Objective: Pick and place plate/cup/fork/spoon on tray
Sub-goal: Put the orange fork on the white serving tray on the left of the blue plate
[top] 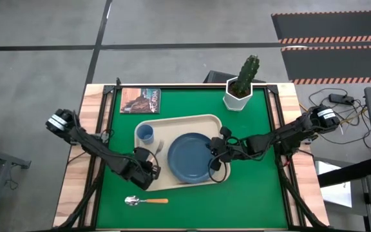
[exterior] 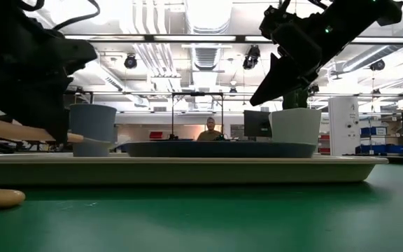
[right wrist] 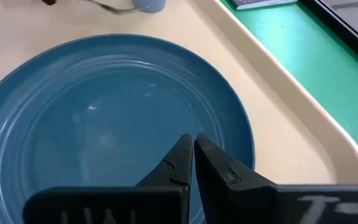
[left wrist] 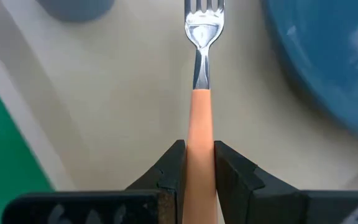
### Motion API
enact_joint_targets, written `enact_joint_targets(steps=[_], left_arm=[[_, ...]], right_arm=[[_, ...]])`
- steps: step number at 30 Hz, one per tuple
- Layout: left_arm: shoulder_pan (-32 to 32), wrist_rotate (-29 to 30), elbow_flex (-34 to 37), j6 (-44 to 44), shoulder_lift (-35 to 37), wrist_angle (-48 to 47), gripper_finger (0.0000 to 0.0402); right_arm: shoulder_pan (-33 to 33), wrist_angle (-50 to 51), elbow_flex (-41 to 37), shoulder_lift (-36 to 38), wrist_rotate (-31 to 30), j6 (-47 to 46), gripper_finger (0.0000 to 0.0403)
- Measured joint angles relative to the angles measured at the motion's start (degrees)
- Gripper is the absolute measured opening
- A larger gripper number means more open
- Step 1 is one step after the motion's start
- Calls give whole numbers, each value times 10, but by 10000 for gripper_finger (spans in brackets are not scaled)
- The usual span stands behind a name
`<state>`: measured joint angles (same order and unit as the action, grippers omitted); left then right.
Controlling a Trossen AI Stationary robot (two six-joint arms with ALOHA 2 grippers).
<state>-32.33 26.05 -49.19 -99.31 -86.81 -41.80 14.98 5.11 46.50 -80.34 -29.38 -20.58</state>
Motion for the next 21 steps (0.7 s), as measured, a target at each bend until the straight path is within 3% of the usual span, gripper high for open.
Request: enact_joint_targets(steps=[11,21], left_arm=[[18,31,0,-13,-53,13,49],[24,38,1,-68,-69,27,104]], right_arm=[[0,3,0,0,0,-6,9],[0,4,0,0,0,-11,9]])
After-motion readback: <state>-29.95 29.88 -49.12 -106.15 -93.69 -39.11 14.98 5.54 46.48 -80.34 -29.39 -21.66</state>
